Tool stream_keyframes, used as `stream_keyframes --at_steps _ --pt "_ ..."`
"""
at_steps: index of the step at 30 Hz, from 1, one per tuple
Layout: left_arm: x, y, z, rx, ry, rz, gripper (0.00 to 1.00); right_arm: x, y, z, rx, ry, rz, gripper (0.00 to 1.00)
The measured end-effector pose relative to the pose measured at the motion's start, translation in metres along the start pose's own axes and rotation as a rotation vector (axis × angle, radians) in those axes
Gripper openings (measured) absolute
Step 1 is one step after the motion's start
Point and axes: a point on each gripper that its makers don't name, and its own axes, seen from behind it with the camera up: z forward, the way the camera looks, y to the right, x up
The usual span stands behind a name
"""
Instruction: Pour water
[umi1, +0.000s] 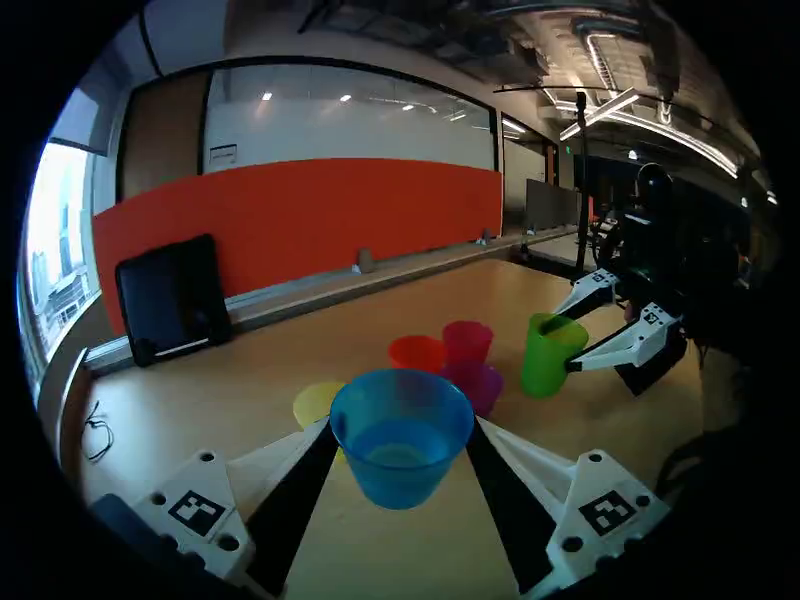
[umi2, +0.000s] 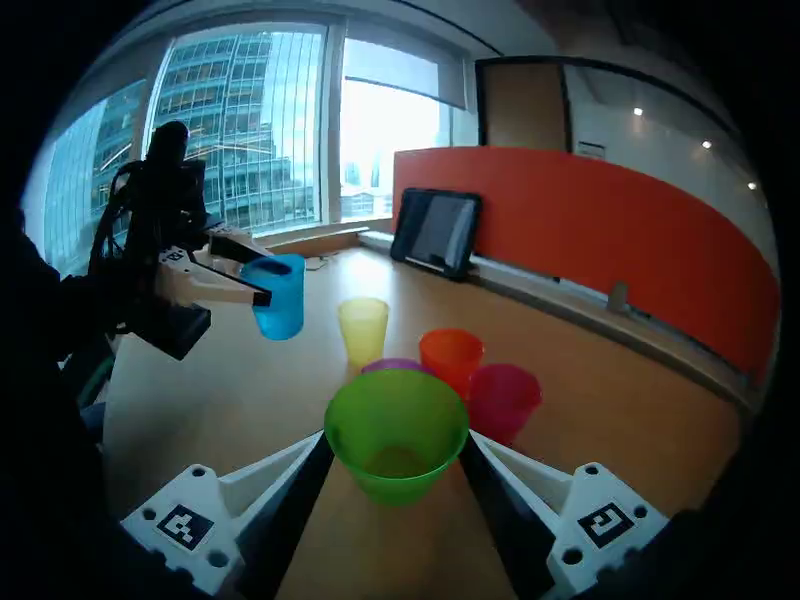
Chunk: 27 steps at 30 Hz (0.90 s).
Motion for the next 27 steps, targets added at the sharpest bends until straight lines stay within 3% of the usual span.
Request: stream_keyframes --at_steps 13,27 --pt "0.050 0.000 -0.030 0.011 0.153 -0.022 0.87 0.064 -0.011 -0.009 -0.018 0.137 -0.039 0.91" --pt "0.078 0.011 -0.045 -0.006 0.219 0.005 0.87 0.114 -0.015 -0.017 -0.030 0.255 -0.066 0.91"
